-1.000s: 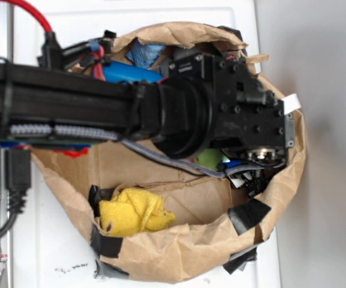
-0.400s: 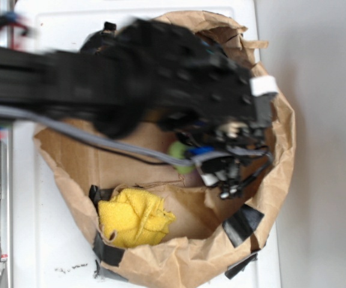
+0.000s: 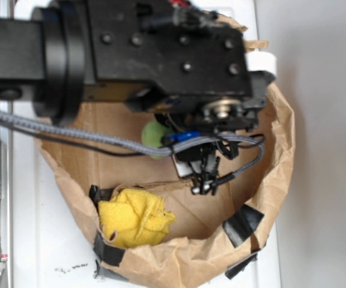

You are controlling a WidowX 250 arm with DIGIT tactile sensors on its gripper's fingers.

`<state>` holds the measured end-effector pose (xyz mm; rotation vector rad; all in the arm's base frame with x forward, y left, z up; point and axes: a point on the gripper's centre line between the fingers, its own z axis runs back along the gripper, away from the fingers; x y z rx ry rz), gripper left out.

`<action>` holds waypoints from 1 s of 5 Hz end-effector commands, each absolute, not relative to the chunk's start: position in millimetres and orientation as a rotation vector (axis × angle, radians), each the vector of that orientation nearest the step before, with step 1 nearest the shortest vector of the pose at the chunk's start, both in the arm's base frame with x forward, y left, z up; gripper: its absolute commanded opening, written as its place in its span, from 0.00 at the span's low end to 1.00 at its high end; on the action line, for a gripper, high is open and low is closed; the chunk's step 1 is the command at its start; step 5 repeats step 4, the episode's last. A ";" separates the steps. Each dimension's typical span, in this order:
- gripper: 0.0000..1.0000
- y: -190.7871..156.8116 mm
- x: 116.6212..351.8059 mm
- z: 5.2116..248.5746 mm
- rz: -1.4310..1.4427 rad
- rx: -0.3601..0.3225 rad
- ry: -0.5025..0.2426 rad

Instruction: Grab the green animal.

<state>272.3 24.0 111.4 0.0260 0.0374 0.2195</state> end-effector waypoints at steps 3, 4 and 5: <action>0.00 17.9 266.4 164.9 0.044 -0.002 -0.069; 0.00 19.8 266.7 164.1 0.053 0.006 -0.068; 0.00 19.8 266.7 164.1 0.053 0.006 -0.068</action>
